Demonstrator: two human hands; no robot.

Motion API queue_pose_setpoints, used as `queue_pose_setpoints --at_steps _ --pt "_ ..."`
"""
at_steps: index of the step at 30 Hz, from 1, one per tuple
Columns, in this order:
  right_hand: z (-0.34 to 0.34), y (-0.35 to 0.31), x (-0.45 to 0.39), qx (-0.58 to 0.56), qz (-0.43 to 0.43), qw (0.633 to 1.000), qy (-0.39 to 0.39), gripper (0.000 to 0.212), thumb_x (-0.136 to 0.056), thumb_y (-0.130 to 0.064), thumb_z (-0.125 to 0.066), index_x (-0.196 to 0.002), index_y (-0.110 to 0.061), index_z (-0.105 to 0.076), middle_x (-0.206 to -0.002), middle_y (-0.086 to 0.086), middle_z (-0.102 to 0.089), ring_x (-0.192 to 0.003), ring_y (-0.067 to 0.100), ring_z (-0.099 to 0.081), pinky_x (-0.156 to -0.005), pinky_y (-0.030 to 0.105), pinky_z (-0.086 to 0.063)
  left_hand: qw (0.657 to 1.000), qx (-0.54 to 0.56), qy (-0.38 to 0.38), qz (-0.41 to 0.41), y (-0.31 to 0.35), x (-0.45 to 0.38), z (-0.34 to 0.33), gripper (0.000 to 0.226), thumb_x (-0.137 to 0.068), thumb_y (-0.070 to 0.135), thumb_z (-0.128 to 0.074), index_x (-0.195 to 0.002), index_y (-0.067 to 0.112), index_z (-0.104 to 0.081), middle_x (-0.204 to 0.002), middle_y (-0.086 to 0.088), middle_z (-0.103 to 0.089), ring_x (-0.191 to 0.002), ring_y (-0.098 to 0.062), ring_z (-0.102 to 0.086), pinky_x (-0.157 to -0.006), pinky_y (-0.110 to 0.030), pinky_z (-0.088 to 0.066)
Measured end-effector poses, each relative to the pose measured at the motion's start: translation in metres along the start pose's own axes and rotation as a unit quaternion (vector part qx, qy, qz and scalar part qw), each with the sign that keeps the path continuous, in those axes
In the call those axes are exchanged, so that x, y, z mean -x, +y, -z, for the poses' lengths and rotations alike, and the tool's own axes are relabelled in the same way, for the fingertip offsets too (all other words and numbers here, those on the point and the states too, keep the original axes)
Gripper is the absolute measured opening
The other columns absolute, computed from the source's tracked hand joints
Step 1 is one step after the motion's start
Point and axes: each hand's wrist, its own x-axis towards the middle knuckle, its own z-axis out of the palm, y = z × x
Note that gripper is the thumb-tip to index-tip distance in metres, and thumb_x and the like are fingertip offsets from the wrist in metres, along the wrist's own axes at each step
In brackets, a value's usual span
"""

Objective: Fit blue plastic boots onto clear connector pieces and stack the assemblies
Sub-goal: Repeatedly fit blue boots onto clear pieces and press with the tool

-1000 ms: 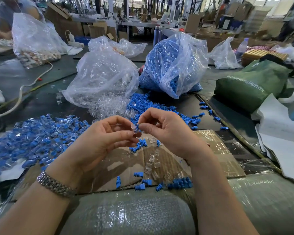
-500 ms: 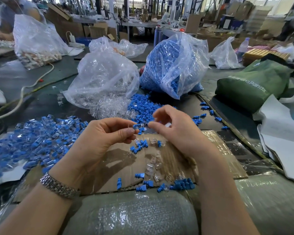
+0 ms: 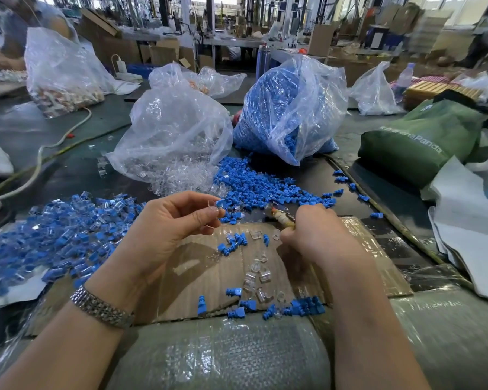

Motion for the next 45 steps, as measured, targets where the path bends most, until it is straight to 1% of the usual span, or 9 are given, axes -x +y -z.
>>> queue_pose_setpoints --at_steps 4,7,12,19,24,32,37,43,45 --pt "0.0 0.002 -0.003 -0.029 0.003 0.999 -0.015 0.021 -0.098 -0.027 -0.062 -0.081 -0.016 -0.057 -0.082 0.005 -0.062 -0.075 0.021 -0.061 -0.072 0.039 -0.055 1.0 0.011 0.01 -0.006 -0.001 -0.002 0.001 0.033 -0.066 0.027 -0.081 -0.097 0.016 -0.081 -0.102 -0.015 -0.077 -0.088 -0.022 -0.074 -0.078 -0.025 -0.061" --pt "0.01 -0.004 0.003 -0.082 0.043 0.995 -0.048 0.026 -0.103 -0.034 -0.055 -0.085 -0.016 -0.055 -0.084 0.004 -0.06 -0.074 0.019 -0.057 -0.061 0.034 -0.044 0.999 0.042 0.029 -0.008 -0.001 -0.004 0.003 0.037 -0.062 0.029 -0.083 -0.097 0.018 -0.081 -0.104 -0.015 -0.077 -0.091 -0.022 -0.073 -0.077 -0.025 -0.061" --pt "0.036 -0.018 0.021 -0.252 0.131 0.95 -0.133 0.024 -0.105 -0.019 -0.051 -0.102 -0.001 -0.065 -0.095 0.01 -0.076 -0.09 0.026 -0.072 -0.082 0.037 -0.053 0.996 0.074 0.053 -0.008 -0.006 -0.011 0.007 0.035 -0.063 0.028 -0.084 -0.097 0.02 -0.081 -0.107 -0.012 -0.076 -0.096 -0.022 -0.069 -0.088 -0.034 -0.056" --pt "0.035 -0.028 0.033 -0.261 0.2 0.928 -0.173 0.028 -0.105 -0.026 -0.055 -0.097 -0.003 -0.068 -0.1 0.014 -0.075 -0.099 0.033 -0.069 -0.094 0.05 -0.05 0.997 0.027 0.056 -0.034 -0.009 -0.011 0.008 0.038 -0.064 0.037 -0.084 -0.1 0.026 -0.081 -0.099 0.0 -0.078 -0.085 -0.012 -0.07 -0.083 -0.03 -0.057" --pt "0.034 -0.03 0.036 -0.266 0.212 0.923 -0.178 0.028 -0.105 -0.026 -0.054 -0.099 -0.003 -0.067 -0.098 0.012 -0.076 -0.096 0.029 -0.07 -0.089 0.041 -0.052 0.994 -0.057 0.066 -0.071 -0.01 -0.009 0.005 0.024 -0.078 0.031 -0.078 -0.102 0.029 -0.08 -0.101 0.0 -0.078 -0.088 -0.009 -0.069 -0.087 -0.033 -0.053" --pt "0.024 -0.035 0.034 -0.243 0.219 0.931 -0.16 0.037 -0.106 -0.037 -0.05 -0.093 -0.003 -0.058 -0.094 0.018 -0.072 -0.088 0.036 -0.068 -0.086 0.051 -0.054 0.977 -0.145 0.103 -0.114 -0.009 -0.008 -0.001 0.022 -0.076 0.031 -0.075 -0.098 0.026 -0.079 -0.096 0.005 -0.079 -0.091 -0.01 -0.072 -0.088 -0.036 -0.057" --pt "0.016 -0.039 0.031 -0.239 0.218 0.937 -0.13 0.038 -0.106 -0.042 -0.05 -0.076 -0.017 -0.049 -0.067 0.005 -0.059 -0.06 0.022 -0.058 -0.071 0.048 -0.053 0.971 -0.167 0.118 -0.125 -0.011 -0.01 -0.003 0.017 -0.082 0.022 -0.076 -0.098 0.027 -0.078 -0.094 0.009 -0.079 -0.09 -0.007 -0.073 -0.085 -0.026 -0.059" --pt "0.017 -0.036 0.029 -0.243 0.215 0.936 -0.137 0.036 -0.105 -0.04 -0.052 -0.078 -0.016 -0.053 -0.069 0.002 -0.067 -0.061 0.016 -0.065 -0.066 0.034 -0.052 0.968 -0.184 0.116 -0.122 -0.009 -0.009 -0.004 0.018 -0.079 0.03 -0.073 -0.096 0.029 -0.077 -0.091 0.01 -0.078 -0.086 -0.004 -0.071 -0.083 -0.029 -0.056" --pt "0.022 -0.032 0.03 -0.259 0.219 0.927 -0.161 0.035 -0.105 -0.038 -0.053 -0.086 -0.009 -0.057 -0.079 0.006 -0.073 -0.07 0.024 -0.068 -0.073 0.038 -0.054 0.967 -0.188 0.12 -0.126 -0.009 -0.009 -0.003 0.014 -0.083 0.026 -0.075 -0.097 0.027 -0.077 -0.092 0.008 -0.077 -0.085 -0.007 -0.07 -0.083 -0.031 -0.056"
